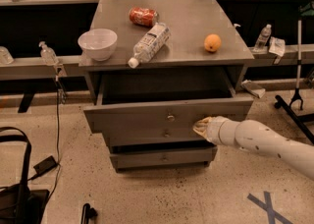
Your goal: Close top drawer
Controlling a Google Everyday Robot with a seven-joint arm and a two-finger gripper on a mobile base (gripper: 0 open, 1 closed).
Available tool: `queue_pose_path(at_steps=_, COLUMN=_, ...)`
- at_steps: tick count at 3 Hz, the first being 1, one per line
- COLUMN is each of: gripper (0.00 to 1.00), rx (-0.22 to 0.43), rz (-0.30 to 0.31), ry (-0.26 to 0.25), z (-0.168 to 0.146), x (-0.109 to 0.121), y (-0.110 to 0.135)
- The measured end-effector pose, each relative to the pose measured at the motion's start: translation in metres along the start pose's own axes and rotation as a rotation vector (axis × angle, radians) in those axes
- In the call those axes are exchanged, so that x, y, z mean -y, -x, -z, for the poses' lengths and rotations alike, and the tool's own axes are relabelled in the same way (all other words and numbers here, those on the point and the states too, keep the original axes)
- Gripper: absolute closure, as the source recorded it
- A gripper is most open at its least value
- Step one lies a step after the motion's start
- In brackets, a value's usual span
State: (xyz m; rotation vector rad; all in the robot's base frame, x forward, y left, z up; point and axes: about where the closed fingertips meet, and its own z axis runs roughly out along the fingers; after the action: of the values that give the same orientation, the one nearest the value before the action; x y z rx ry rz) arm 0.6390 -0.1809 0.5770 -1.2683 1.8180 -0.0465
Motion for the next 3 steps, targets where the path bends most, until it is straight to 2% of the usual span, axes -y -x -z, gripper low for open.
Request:
queue_pose_path(at_steps=2, gripper=1.0, rx=0.026, rz=0.02, ry=-0.026, z=-0.034, x=0.037, y=0.009)
queue_pose_path(at_steps=3, gripper=1.0, rx=0.035, rz=0.026, ry=-0.022, z=-0.053, x=0.052, y=0.018)
